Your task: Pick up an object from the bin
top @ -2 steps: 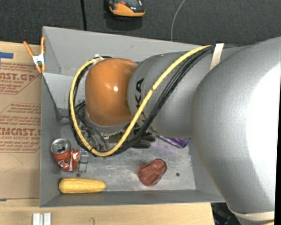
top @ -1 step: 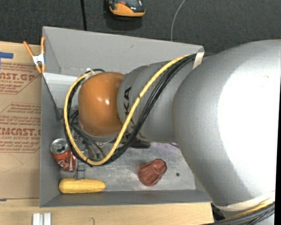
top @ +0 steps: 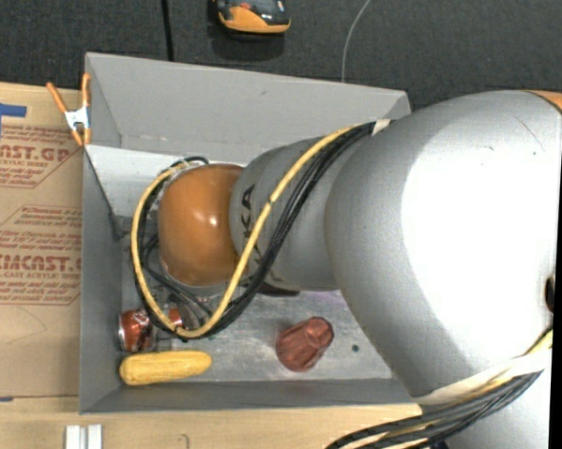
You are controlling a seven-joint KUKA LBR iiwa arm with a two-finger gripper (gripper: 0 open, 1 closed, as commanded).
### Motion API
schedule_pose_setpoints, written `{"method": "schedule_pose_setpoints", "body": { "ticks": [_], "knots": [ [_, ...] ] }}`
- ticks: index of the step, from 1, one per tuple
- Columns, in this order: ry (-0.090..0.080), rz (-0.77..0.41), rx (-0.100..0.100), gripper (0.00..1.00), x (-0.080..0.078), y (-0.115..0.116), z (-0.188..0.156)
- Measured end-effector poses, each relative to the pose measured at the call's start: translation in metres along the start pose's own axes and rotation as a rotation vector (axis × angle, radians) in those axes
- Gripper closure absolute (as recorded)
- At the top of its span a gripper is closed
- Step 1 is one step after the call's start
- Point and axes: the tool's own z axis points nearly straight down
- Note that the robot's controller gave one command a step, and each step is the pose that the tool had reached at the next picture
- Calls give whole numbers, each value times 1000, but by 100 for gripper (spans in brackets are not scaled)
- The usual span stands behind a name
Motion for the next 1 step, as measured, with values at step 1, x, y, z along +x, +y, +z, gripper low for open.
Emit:
{"method": "schedule_pose_setpoints", "body": {
  "ticks": [1],
  "knots": [
    [0, 0, 0, 100, 0, 0, 0]
  ]
}}
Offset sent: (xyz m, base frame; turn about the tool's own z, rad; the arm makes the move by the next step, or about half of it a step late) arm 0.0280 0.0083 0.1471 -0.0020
